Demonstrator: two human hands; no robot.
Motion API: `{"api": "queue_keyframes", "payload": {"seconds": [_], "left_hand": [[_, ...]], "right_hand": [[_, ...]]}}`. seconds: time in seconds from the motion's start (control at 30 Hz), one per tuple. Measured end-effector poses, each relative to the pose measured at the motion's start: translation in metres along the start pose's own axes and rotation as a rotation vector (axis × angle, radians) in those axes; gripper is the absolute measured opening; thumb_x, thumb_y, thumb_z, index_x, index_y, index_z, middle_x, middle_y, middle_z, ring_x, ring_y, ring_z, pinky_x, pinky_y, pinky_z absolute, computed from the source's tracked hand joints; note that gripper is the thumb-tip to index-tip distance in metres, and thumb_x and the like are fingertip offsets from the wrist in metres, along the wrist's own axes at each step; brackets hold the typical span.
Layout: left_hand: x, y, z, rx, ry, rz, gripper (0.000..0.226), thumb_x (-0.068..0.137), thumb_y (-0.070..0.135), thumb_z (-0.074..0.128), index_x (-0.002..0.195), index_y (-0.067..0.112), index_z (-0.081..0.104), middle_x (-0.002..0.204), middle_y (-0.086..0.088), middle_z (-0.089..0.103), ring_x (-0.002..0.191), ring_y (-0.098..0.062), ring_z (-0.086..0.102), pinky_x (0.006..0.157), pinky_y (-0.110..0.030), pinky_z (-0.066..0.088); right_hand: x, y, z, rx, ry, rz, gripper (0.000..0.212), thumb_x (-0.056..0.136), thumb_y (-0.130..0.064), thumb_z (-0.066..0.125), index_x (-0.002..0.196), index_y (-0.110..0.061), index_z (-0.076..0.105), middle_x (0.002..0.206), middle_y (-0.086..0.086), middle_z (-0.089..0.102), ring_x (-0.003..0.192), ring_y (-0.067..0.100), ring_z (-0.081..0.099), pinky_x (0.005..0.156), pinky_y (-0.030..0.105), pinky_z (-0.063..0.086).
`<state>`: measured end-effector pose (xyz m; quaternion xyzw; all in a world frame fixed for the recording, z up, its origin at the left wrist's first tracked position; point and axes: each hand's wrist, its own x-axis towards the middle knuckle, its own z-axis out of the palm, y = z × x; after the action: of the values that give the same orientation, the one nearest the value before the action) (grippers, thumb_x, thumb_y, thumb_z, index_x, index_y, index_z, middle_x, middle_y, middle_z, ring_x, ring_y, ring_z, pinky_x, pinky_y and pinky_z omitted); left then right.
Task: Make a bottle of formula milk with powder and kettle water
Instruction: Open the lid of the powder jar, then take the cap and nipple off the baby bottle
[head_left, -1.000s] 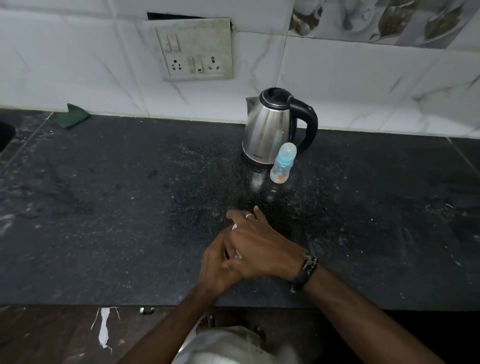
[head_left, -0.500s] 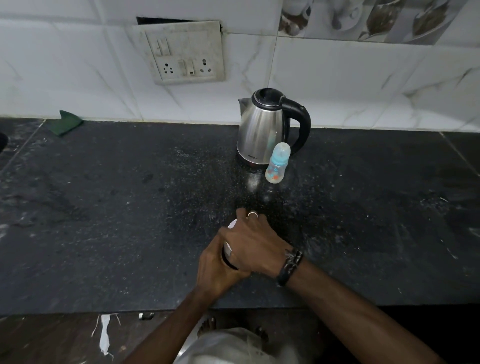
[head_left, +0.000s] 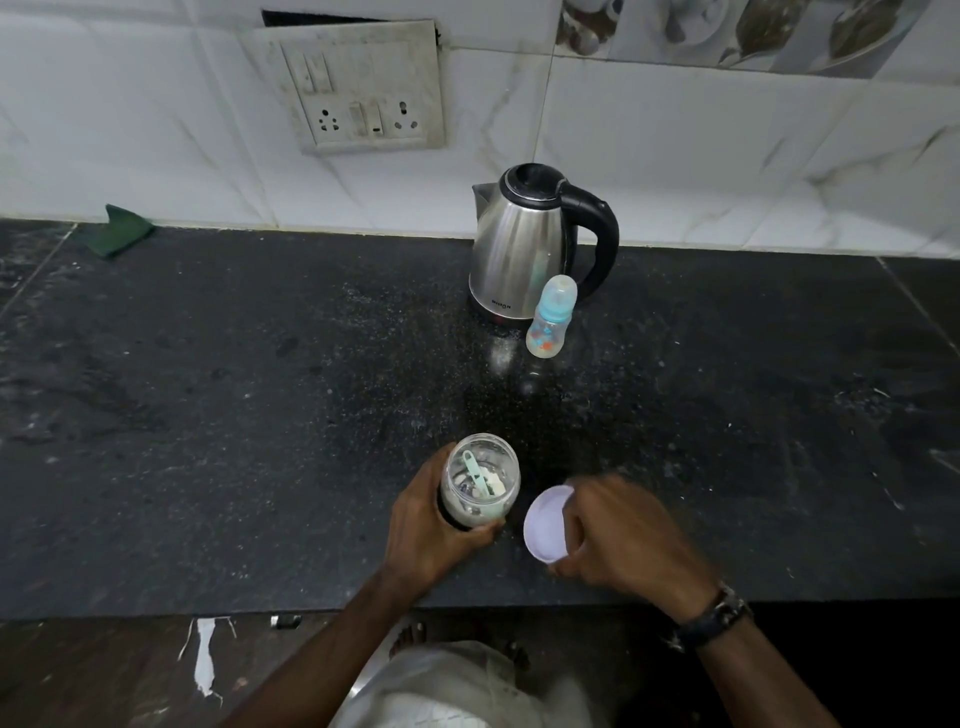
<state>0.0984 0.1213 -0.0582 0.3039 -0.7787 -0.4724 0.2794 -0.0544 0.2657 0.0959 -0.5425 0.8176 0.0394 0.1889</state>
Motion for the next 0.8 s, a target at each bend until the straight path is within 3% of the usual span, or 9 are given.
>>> {"api": "queue_keyframes", "payload": {"seconds": [0.07,0.17,0.3,0.37,0.47,0.57,0.7,0.8], "left_hand": [[0.000,0.000,0.000,-0.004,0.005,-0.001,0.097,0.051,0.048,0.092,0.137,0.040,0.046,0.129,0.024,0.060,0.117,0.002,0.059,0.095,-0.018,0.049],[0.000,0.002,0.000,-0.009,0.003,-0.011,0.097,0.053,0.053,0.091,0.137,0.033,0.048,0.129,0.020,0.061,0.118,-0.001,0.059,0.095,-0.027,0.052],[-0.002,0.009,-0.001,-0.009,0.021,-0.009,0.093,0.055,0.055,0.091,0.136,0.038,0.048,0.129,0.023,0.061,0.118,0.000,0.059,0.095,-0.021,0.051],[-0.002,0.010,-0.001,-0.009,0.020,-0.020,0.094,0.055,0.051,0.093,0.136,0.035,0.049,0.128,0.021,0.062,0.118,-0.001,0.060,0.094,-0.025,0.052],[-0.001,0.010,-0.002,0.001,0.016,-0.033,0.095,0.054,0.046,0.094,0.137,0.030,0.050,0.128,0.018,0.062,0.118,-0.002,0.060,0.094,-0.034,0.054],[-0.001,0.010,-0.002,0.012,0.015,-0.040,0.096,0.053,0.044,0.094,0.137,0.027,0.050,0.129,0.016,0.062,0.118,-0.003,0.059,0.094,-0.037,0.054],[-0.002,0.010,-0.002,0.019,0.016,-0.050,0.095,0.054,0.046,0.094,0.137,0.032,0.049,0.129,0.019,0.061,0.119,-0.001,0.059,0.094,-0.036,0.054],[-0.001,0.011,-0.002,0.030,0.018,-0.062,0.095,0.053,0.047,0.093,0.136,0.037,0.048,0.127,0.022,0.061,0.117,0.000,0.059,0.093,-0.035,0.055]], "right_hand": [[0.002,-0.001,0.021,-0.086,-0.059,0.003,0.040,0.073,-0.053,0.072,0.090,-0.018,0.069,0.112,-0.002,0.065,0.105,0.022,0.052,0.085,0.030,0.045],[0.007,-0.004,0.049,-0.071,-0.083,-0.030,0.047,0.076,-0.052,0.071,0.100,-0.011,0.071,0.122,0.003,0.062,0.107,0.025,0.052,0.087,0.029,0.038],[0.013,-0.011,0.079,-0.067,-0.055,-0.041,0.056,0.080,-0.049,0.067,0.117,-0.008,0.066,0.132,0.007,0.055,0.110,0.027,0.050,0.089,0.031,0.040],[0.016,-0.015,0.087,-0.056,-0.051,-0.030,0.060,0.080,-0.047,0.067,0.124,-0.007,0.061,0.131,0.009,0.053,0.110,0.027,0.051,0.090,0.034,0.045],[0.017,-0.021,0.093,-0.056,-0.053,-0.041,0.052,0.079,-0.045,0.068,0.117,-0.009,0.065,0.128,0.010,0.052,0.106,0.028,0.052,0.084,0.037,0.047],[0.016,-0.023,0.093,-0.049,-0.054,-0.053,0.054,0.076,-0.046,0.072,0.118,-0.012,0.065,0.138,0.010,0.047,0.111,0.030,0.053,0.088,0.037,0.048],[0.017,-0.021,0.073,-0.010,-0.030,-0.037,0.062,0.067,-0.063,0.071,0.114,-0.023,0.065,0.134,0.004,0.050,0.113,0.028,0.054,0.094,0.036,0.040],[0.026,-0.006,0.042,0.035,0.060,-0.017,0.060,0.067,-0.078,0.061,0.093,-0.024,0.065,0.110,-0.003,0.060,0.100,0.022,0.059,0.075,0.033,0.039]]}}
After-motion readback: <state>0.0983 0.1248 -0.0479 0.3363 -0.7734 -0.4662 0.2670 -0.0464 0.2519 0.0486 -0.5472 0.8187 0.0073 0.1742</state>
